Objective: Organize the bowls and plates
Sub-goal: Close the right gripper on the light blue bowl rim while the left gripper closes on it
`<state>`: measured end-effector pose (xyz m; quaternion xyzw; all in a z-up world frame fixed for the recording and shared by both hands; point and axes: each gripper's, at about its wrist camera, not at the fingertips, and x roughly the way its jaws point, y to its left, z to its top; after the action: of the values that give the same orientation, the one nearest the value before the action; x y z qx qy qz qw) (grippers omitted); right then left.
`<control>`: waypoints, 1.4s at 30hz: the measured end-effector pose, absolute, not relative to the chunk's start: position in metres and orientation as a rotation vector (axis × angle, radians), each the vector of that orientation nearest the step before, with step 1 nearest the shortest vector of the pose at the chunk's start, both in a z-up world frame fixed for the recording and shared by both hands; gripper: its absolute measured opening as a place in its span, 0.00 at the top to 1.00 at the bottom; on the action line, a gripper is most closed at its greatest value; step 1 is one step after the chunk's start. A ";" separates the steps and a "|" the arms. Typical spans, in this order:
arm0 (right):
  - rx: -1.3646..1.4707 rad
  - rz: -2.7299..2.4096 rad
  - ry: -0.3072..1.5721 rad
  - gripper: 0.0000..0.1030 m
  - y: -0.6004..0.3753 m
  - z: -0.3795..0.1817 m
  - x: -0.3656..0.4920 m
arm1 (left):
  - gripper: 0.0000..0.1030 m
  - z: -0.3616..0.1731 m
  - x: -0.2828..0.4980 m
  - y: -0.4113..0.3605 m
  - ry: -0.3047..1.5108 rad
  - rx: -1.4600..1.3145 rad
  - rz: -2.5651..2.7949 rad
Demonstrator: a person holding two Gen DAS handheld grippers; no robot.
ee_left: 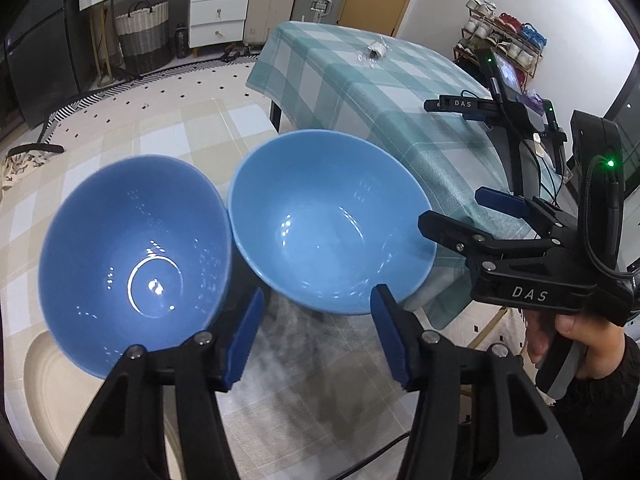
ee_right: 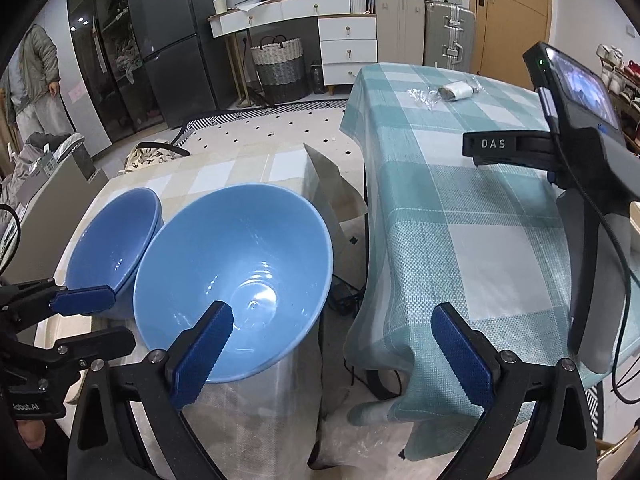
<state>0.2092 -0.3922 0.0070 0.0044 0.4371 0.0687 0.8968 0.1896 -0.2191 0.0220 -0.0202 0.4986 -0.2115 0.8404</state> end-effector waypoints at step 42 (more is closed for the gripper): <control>-0.063 0.161 0.951 0.83 -0.372 -0.017 0.235 | 0.71 -0.001 0.207 -0.219 1.064 -0.035 -0.350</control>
<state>0.2354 -0.3716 -0.0169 -0.0303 0.4574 0.0774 0.8854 0.2068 -0.2189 -0.0011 -0.0164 0.5044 -0.1662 0.8471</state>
